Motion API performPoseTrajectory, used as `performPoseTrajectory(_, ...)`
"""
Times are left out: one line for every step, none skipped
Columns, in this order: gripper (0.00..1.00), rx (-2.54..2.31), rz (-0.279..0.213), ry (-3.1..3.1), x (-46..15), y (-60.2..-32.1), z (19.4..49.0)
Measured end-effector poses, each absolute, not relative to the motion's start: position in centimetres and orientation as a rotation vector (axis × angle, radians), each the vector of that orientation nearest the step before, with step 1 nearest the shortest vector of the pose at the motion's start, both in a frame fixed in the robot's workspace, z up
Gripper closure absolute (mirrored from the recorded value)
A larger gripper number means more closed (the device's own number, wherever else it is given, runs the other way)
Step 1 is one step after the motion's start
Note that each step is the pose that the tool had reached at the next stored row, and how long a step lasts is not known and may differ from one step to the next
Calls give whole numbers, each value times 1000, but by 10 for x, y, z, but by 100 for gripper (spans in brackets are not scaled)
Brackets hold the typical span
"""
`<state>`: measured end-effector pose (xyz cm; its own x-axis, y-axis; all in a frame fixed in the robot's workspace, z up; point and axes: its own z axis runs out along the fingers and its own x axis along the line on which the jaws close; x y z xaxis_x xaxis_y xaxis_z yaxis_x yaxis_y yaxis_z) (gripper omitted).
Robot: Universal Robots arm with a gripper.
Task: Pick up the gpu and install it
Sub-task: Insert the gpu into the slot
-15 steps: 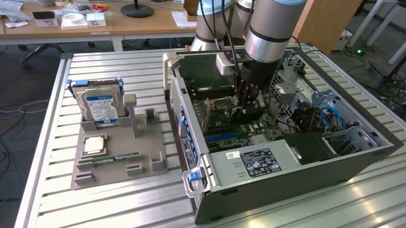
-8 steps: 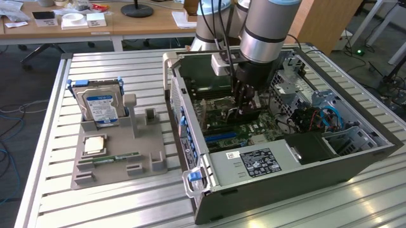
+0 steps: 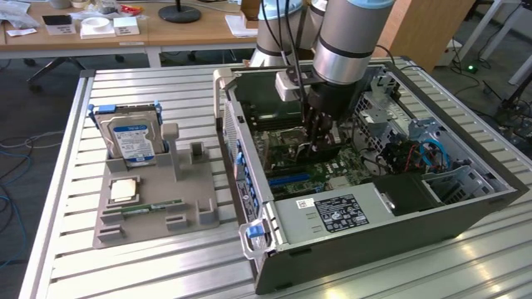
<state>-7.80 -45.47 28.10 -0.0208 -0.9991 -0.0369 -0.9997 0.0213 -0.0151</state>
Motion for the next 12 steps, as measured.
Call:
performPoseTrajectory(74,-2172,23,2218,-78,-455,281)
performPoseTrajectory(74,-2172,23,2218,-78,-455,281)
performPoseTrajectory(74,-2172,23,2218,-79,-455,281)
performPoseTrajectory(74,-2172,23,2218,-79,-455,280)
performPoseTrajectory(74,-2172,23,2218,-79,-455,280)
performPoseTrajectory(74,-2172,23,2218,-79,-455,280)
performPoseTrajectory(74,-2172,23,2218,-80,-455,279)
performPoseTrajectory(74,-2172,23,2218,-80,-455,279)
performPoseTrajectory(74,-2172,23,2218,-80,-455,279)
performPoseTrajectory(74,-2172,23,2218,-80,-455,279)
performPoseTrajectory(74,-2172,23,2218,-80,-455,278)
performPoseTrajectory(74,-2172,23,2218,-80,-455,278)
